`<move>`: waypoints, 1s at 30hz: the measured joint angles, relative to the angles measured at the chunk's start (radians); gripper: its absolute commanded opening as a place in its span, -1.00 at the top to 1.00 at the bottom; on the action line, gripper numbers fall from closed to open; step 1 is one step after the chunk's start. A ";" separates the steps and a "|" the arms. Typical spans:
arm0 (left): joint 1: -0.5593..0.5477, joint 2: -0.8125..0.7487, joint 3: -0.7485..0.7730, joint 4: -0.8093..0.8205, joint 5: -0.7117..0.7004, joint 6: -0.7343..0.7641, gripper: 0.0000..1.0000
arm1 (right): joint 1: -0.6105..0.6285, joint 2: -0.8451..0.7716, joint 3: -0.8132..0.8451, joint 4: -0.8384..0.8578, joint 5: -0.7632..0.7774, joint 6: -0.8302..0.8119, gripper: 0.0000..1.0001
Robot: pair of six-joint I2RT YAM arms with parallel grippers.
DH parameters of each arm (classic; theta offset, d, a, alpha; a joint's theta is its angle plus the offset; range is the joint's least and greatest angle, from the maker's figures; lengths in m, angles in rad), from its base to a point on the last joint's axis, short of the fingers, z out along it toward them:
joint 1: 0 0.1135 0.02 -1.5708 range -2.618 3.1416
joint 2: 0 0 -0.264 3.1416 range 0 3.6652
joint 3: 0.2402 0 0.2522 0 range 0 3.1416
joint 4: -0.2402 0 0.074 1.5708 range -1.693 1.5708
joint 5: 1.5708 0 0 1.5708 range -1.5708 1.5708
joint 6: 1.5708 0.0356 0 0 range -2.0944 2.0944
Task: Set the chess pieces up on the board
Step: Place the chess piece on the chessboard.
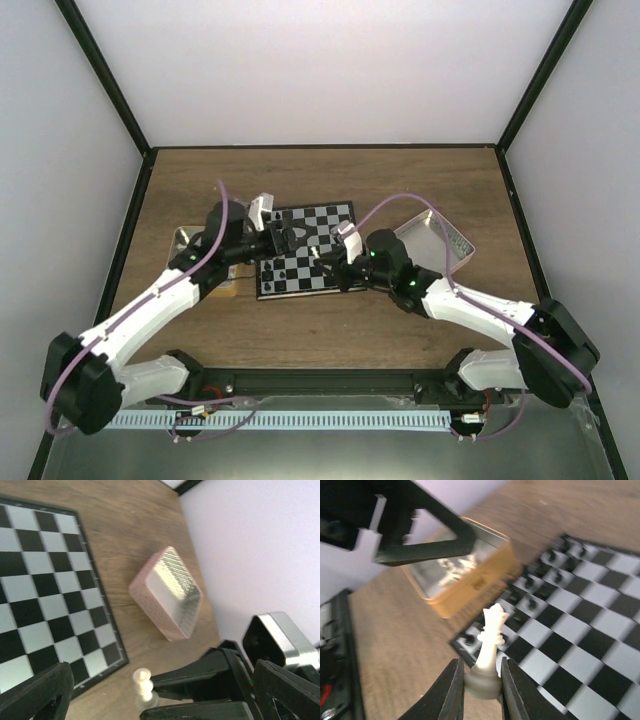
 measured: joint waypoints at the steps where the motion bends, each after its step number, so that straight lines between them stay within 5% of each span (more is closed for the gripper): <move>1: 0.000 -0.030 -0.002 -0.007 0.027 0.013 -1.00 | 0.000 -0.013 -0.009 0.033 -0.047 -0.018 0.82; 4: 0.001 -0.114 -0.006 -0.030 0.077 0.027 -0.88 | 0.000 -0.038 -0.031 0.122 -0.179 -0.060 0.82; 15: 0.024 -0.092 0.028 -0.203 0.235 0.051 0.37 | 0.000 -0.014 -0.025 0.223 -0.416 -0.143 0.81; 26: 0.055 -0.056 0.044 -0.269 0.369 0.128 0.29 | 0.000 0.021 0.000 0.215 -0.425 -0.175 0.82; 30: 0.062 -0.053 0.044 -0.287 0.395 0.154 0.58 | 0.000 0.036 0.012 0.217 -0.413 -0.176 0.82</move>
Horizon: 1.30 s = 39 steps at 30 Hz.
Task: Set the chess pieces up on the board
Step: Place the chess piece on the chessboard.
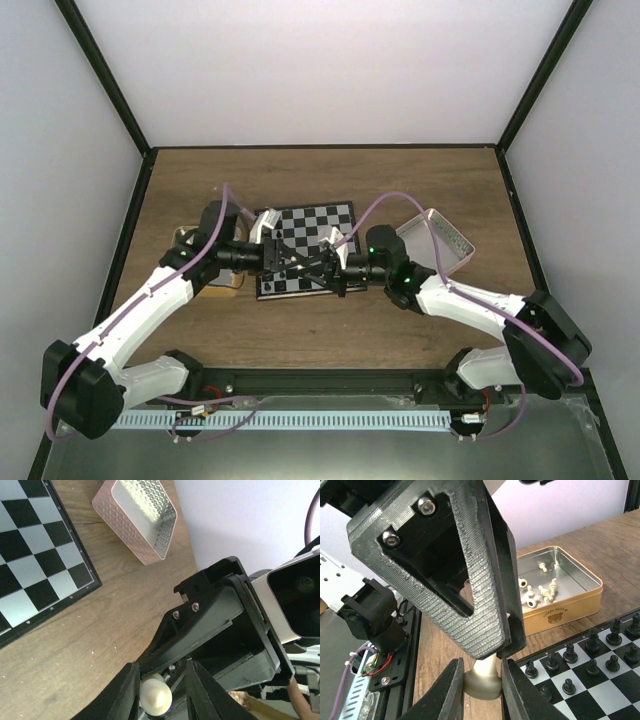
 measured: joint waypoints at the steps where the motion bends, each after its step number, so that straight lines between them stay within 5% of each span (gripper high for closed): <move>1: 0.001 0.001 0.000 -0.004 0.003 0.007 0.67 | 0.000 0.003 0.001 0.000 0.002 0.000 0.82; 6: 0.018 0.023 0.002 -0.024 0.000 0.043 0.84 | -0.002 0.020 0.009 0.000 0.007 -0.003 0.63; 13: 0.017 0.056 0.046 -0.045 -0.045 0.076 0.83 | -0.002 0.033 0.004 0.014 0.100 0.018 -0.09; 17: 0.016 0.120 0.113 -0.054 -0.131 0.101 0.83 | -0.004 0.013 -0.044 0.043 0.232 0.045 -0.34; 27: -0.056 0.323 0.246 -0.109 -0.555 0.175 0.84 | -0.021 -0.137 -0.170 -0.001 0.631 0.185 -0.38; 39: -0.317 0.687 0.475 -0.104 -0.920 0.238 0.85 | -0.114 -0.351 -0.137 -0.452 1.163 0.560 -0.41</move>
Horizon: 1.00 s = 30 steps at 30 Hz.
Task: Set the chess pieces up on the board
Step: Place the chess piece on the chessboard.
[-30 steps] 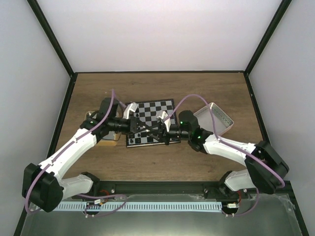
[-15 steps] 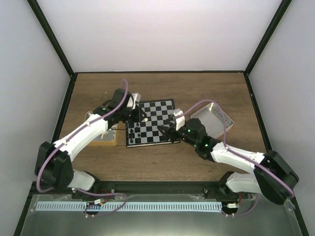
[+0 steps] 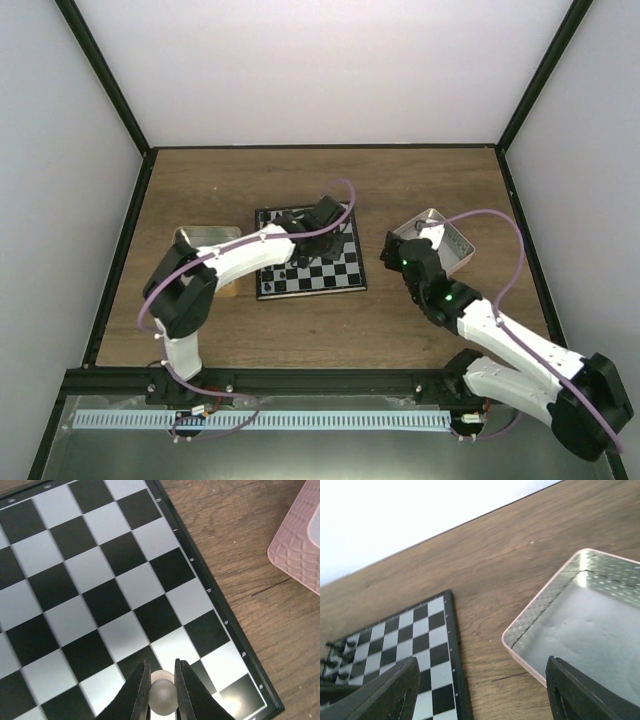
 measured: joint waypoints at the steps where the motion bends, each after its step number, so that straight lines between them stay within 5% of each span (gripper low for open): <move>1: -0.011 0.025 0.014 0.003 -0.008 0.003 0.85 | 0.000 -0.018 0.010 -0.027 0.024 0.021 -0.41; 11: -0.030 0.181 0.100 0.101 -0.041 0.020 0.85 | 0.000 -0.101 0.061 -0.285 0.237 0.222 -0.41; 30: -0.031 0.264 0.126 0.182 -0.001 0.025 0.77 | 0.000 -0.114 0.058 -0.315 0.250 0.246 -0.43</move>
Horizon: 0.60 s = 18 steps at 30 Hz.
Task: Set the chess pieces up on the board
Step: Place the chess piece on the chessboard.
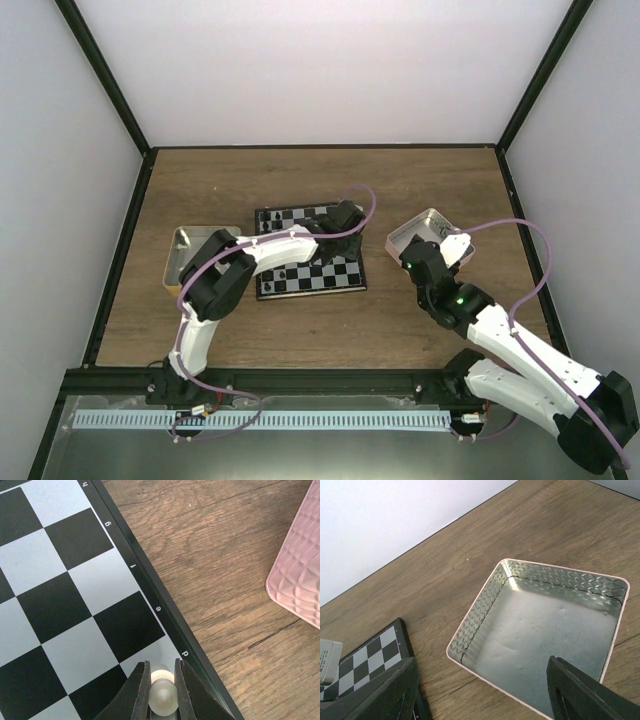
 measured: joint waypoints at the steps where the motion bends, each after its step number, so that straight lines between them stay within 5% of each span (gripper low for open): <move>1: 0.000 0.002 0.000 0.000 0.003 0.000 0.76 | 0.000 0.000 -0.001 0.000 0.000 0.000 -0.43; 8: 0.000 0.006 0.000 0.007 0.006 0.003 0.54 | 0.000 -0.007 -0.008 0.002 0.000 0.001 -0.43; 18: 0.000 0.016 0.002 -0.011 0.006 0.017 -0.16 | 0.000 -0.017 -0.014 0.003 -0.002 0.000 -0.43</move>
